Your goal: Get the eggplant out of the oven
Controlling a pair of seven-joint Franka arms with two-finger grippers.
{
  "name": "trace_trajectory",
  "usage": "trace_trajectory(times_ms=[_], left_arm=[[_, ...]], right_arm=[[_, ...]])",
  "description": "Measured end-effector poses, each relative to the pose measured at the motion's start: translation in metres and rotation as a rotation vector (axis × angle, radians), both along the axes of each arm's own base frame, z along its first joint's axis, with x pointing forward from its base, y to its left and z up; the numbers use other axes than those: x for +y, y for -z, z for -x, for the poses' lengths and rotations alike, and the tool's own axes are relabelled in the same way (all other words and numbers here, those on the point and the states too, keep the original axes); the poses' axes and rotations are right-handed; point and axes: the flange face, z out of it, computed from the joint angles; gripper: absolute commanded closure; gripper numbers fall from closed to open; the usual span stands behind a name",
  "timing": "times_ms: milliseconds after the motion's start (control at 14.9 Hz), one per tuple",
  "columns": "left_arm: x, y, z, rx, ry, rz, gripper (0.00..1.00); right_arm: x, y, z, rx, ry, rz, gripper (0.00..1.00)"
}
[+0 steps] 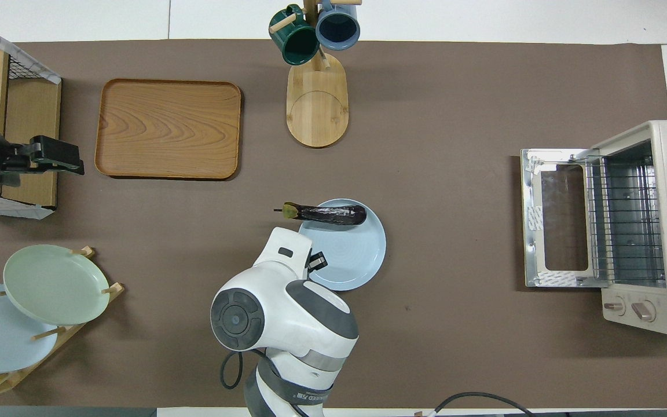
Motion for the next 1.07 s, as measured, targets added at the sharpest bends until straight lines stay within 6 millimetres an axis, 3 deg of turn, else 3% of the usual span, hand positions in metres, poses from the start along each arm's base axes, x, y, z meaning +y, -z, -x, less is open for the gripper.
trace_trajectory(times_ms=[201, 470, 537, 604, 873, 1007, 1075], left_arm=[[0.005, 0.0, -0.001, 0.0, -0.01, 0.0, 0.0], [0.006, 0.001, -0.001, -0.001, -0.011, 0.0, 0.0], [0.006, 0.001, -0.001, 0.0, -0.016, 0.0, 0.0], [0.006, 0.001, -0.001, 0.0, -0.029, 0.001, 0.0], [0.004, 0.003, -0.002, 0.0, -0.09, 0.003, 0.0], [0.003, 0.005, -0.003, -0.003, -0.13, 0.006, 0.0], [0.001, 0.007, -0.005, -0.006, -0.16, 0.008, 0.0]], right_arm=[[0.003, 0.011, -0.003, 0.007, 0.042, -0.031, 1.0], [0.001, 0.015, -0.007, 0.039, 0.104, -0.124, 0.75], [0.001, 0.018, -0.006, 0.034, 0.102, -0.139, 0.59], [0.002, 0.019, -0.006, 0.03, 0.099, -0.146, 0.54], [0.002, 0.001, -0.014, 0.024, 0.104, -0.14, 0.57], [-0.014, -0.03, -0.034, 0.032, 0.106, -0.098, 0.7], [-0.033, -0.051, -0.051, 0.03, 0.108, -0.08, 0.82]])
